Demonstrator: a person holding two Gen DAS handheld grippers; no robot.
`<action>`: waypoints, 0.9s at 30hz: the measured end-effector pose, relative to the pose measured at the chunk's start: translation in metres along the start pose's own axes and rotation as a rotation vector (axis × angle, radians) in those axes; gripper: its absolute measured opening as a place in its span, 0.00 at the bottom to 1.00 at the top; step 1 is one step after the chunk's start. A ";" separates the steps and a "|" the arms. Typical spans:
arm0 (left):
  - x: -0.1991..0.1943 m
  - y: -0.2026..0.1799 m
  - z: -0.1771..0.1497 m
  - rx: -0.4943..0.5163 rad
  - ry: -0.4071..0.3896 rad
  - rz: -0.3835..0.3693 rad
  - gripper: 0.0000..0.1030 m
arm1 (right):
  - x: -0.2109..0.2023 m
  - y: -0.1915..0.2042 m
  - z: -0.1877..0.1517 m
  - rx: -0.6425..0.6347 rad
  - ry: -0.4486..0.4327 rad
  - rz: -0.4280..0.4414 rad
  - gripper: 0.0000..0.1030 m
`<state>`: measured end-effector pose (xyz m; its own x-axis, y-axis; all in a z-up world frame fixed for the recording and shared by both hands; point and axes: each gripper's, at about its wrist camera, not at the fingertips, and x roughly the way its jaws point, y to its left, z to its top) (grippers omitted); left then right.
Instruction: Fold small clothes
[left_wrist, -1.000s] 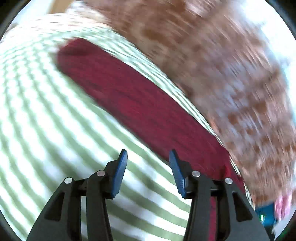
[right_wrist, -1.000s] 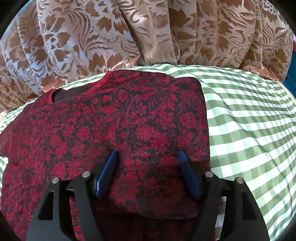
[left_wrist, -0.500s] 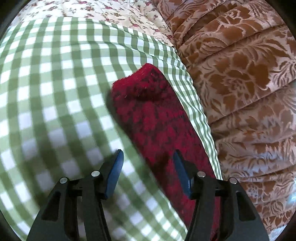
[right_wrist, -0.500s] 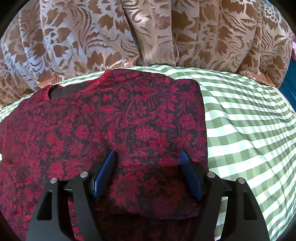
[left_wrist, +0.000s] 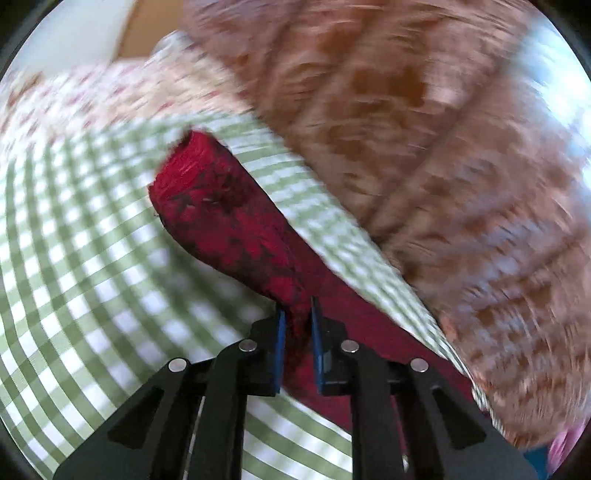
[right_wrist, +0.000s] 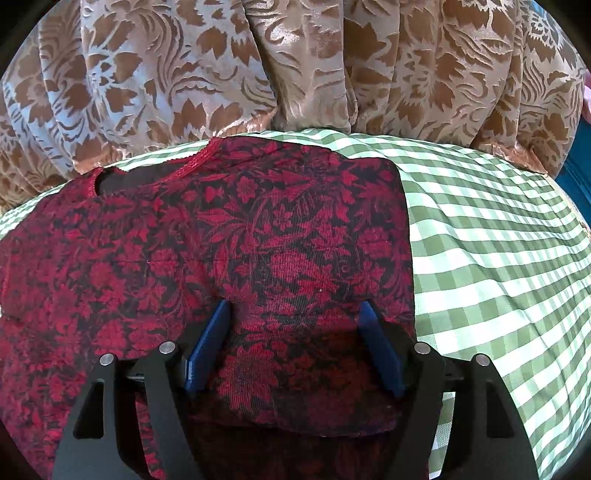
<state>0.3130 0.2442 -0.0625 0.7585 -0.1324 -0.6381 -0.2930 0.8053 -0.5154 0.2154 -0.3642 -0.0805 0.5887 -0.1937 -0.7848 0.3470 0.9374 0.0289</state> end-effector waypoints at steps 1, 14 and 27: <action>-0.008 -0.019 -0.005 0.056 -0.010 -0.024 0.11 | 0.000 0.000 0.000 0.000 0.000 0.001 0.70; -0.026 -0.184 -0.138 0.456 0.159 -0.297 0.11 | 0.000 -0.003 0.000 0.010 -0.003 0.015 0.70; -0.008 -0.241 -0.237 0.700 0.307 -0.241 0.54 | -0.002 -0.004 -0.002 0.031 -0.004 0.029 0.70</action>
<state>0.2395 -0.0853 -0.0688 0.5302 -0.4198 -0.7366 0.3690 0.8965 -0.2453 0.2116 -0.3666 -0.0799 0.6013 -0.1681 -0.7812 0.3527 0.9330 0.0708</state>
